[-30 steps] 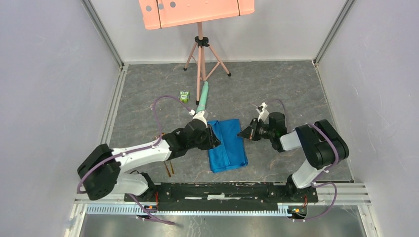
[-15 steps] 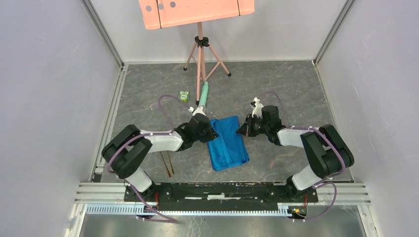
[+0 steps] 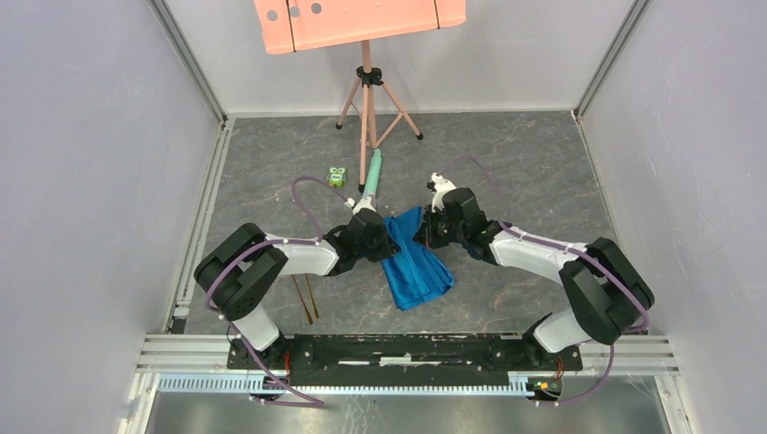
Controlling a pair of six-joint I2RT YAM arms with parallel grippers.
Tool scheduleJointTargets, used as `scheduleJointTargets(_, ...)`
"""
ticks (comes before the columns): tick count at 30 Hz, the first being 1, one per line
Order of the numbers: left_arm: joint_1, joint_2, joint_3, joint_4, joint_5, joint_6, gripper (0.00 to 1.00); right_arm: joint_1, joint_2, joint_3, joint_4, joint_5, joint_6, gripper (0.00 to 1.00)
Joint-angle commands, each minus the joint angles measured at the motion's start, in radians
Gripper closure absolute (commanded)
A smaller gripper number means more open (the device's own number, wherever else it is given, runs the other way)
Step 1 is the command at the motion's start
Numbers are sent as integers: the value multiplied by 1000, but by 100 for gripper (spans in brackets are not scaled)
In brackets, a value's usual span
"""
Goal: Fold the napkin into a case and place the utensils inside
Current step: Pick up the 2/3-rectangle-folded napkin at the center of the board, then fold the 2/3-rectangle-folded napkin at the center of the board.
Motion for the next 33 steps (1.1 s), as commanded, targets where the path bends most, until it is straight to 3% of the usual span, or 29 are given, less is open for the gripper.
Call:
scheduleJointTargets(1, 3, 11, -8, 55, -4, -23, 98, 88, 33, 56, -29, 133, 67, 99)
scheduleJointTargets(11, 6, -71, -33, 27, -4, 49, 97, 187, 105, 42, 109, 155, 167, 100)
scheduleJointTargets(13, 12, -122, -43, 10, 15, 57, 90, 187, 98, 39, 99, 169, 159, 99)
scheduleJointTargets(16, 46, -220, -76, -12, 78, 38, 69, 187, 89, 43, 76, 184, 143, 100)
scheduleJointTargets(23, 170, -331, -156, -71, 140, 12, 46, 187, 90, 55, 47, 200, 140, 99)
scheduleJointTargets(33, 190, -145, -174, 85, 231, -14, 50, 210, 110, 110, 3, 207, 167, 99)
